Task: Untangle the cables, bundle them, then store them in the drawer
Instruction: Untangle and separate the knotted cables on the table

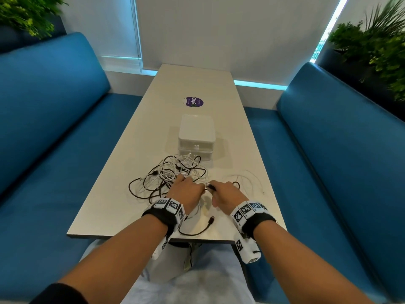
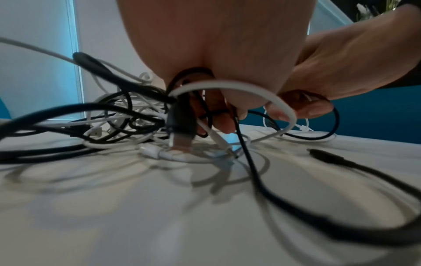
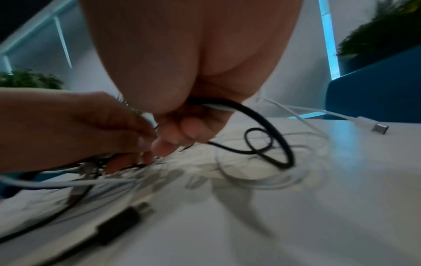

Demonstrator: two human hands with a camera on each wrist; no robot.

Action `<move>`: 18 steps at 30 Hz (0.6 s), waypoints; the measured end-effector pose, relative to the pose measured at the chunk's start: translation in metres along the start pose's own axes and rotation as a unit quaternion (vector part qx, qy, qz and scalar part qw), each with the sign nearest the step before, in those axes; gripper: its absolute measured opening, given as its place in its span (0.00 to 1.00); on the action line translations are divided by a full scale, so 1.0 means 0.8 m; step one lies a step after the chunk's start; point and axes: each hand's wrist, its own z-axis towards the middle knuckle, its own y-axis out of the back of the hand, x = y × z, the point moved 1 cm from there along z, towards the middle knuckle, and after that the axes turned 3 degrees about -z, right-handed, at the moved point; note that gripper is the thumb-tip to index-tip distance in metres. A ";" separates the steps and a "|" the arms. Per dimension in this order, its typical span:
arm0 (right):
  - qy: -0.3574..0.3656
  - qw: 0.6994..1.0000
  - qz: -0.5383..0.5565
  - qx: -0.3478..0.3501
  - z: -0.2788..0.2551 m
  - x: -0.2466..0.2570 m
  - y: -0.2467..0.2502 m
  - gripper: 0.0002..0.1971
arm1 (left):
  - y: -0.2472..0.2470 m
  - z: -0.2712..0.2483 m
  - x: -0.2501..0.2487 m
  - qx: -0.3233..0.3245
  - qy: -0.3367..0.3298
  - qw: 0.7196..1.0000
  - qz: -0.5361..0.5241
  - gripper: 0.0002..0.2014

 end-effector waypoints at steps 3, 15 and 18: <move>0.004 1.000 0.011 0.008 0.004 0.006 -0.007 0.07 | 0.003 0.001 -0.001 -0.017 0.009 1.000 -0.006 0.09; -0.157 0.981 -0.113 -0.025 -0.012 -0.068 0.027 0.14 | -0.013 -0.009 0.029 0.033 0.010 0.999 0.041 0.08; -0.149 0.984 -0.078 -0.053 -0.013 -0.058 0.025 0.14 | -0.009 -0.011 0.023 0.033 0.007 0.998 0.047 0.10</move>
